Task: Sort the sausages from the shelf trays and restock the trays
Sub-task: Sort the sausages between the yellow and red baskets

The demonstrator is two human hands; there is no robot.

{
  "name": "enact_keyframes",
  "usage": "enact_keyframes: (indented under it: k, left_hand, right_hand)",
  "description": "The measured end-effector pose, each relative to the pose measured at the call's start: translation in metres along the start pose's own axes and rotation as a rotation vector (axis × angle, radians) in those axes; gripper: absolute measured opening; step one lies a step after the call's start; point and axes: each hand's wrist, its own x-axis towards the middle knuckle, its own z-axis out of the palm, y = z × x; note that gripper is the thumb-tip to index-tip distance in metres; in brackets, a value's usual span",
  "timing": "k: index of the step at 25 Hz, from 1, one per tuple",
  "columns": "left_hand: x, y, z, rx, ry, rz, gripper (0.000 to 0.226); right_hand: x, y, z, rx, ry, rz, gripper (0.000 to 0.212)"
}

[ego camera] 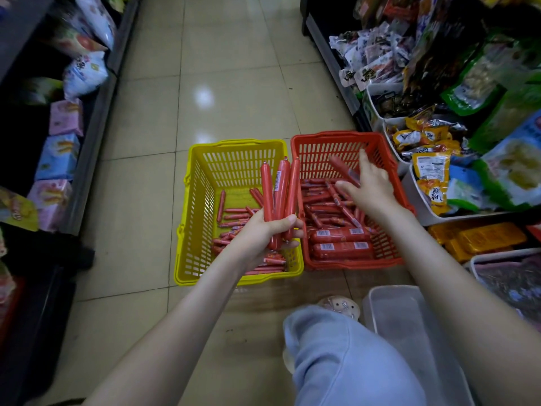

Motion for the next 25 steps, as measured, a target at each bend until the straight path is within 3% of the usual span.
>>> enact_keyframes:
  k: [2,5,7,10,14,18,20,22,23,25]
  left_hand:
    - [-0.001,0.003,0.002,-0.040,-0.012,-0.011,0.026]
    - [-0.001,0.008,0.004,-0.083,-0.059,-0.011,0.025]
    - [-0.002,0.009,0.001,-0.061,-0.103,-0.028,0.028]
    - [-0.005,0.007,-0.004,0.064,-0.135,-0.080,0.022]
    - [-0.007,0.010,-0.009,0.205,-0.163,-0.090,0.017]
    - [-0.001,0.023,-0.023,0.506,-0.147,-0.093,0.020]
    - [0.002,0.023,-0.035,0.624,-0.134,-0.123,0.021]
    - [0.002,0.020,-0.043,0.579,-0.106,-0.170,0.021]
    - [0.002,0.017,-0.045,0.544,-0.090,-0.179,0.021]
    - [0.002,0.014,-0.045,0.499,-0.068,-0.156,0.016]
  right_hand:
    - [-0.008,-0.015,-0.002,0.141,-0.144,-0.087,0.073]
    - [-0.041,-0.046,0.015,0.858,-0.529,-0.123,0.042]
    - [-0.052,-0.054,0.027,1.115,-0.543,-0.081,0.020]
    - [-0.050,-0.053,0.032,1.227,-0.471,-0.029,0.017]
    - [-0.046,-0.047,0.032,1.245,-0.401,0.016,0.010]
    - [-0.043,-0.036,0.025,1.289,-0.313,0.048,0.010]
    - [-0.037,-0.024,0.016,1.375,-0.205,0.068,0.009]
    - [-0.027,-0.011,0.008,1.412,-0.042,0.089,0.011]
    - [-0.021,-0.005,0.005,1.304,0.061,0.061,0.014]
    - [-0.004,0.004,0.002,0.783,0.254,-0.067,0.027]
